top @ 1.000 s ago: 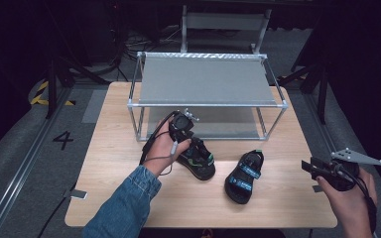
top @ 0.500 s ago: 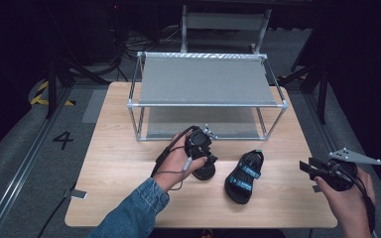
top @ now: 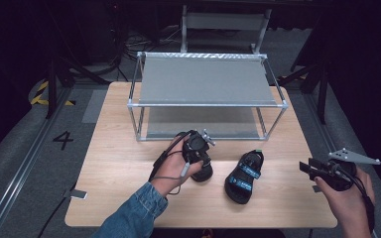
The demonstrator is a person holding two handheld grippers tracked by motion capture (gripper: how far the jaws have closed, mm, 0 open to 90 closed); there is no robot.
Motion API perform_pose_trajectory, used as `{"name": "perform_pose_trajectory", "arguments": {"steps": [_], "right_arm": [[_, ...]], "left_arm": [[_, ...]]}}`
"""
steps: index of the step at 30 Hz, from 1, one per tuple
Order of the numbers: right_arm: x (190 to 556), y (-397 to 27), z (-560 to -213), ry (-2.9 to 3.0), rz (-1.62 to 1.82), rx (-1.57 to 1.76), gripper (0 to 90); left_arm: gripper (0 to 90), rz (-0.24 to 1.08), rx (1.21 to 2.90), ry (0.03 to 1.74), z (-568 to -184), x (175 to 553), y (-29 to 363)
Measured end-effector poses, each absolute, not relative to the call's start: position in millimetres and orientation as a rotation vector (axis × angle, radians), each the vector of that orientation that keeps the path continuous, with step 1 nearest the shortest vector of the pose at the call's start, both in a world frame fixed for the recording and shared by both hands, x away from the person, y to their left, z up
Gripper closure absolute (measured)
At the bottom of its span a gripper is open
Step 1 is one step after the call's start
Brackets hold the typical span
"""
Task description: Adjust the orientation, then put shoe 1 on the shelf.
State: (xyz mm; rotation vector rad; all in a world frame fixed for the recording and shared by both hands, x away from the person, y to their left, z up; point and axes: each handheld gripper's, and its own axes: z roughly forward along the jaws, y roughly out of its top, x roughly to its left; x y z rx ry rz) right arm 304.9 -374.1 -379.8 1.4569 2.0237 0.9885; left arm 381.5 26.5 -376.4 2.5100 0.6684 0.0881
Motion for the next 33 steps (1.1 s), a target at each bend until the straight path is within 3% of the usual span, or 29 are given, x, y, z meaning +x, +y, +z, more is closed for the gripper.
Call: {"name": "perform_pose_trajectory", "arguments": {"steps": [9, 25, 33], "right_arm": [[305, -372, -385, 2.039, 0.971, 1.470, 59.0], [303, -373, -385, 2.040, 0.967, 1.473, 58.9], [304, -372, -385, 2.047, 0.965, 1.465, 57.2]], "left_arm": [[85.6, 0.046, 2.539, 0.629, -371, 360, 51], [83.7, -0.038, 2.610, 0.571, -368, 335, 51], [43.2, 0.044, 2.495, 0.665, -360, 348, 59]]}}
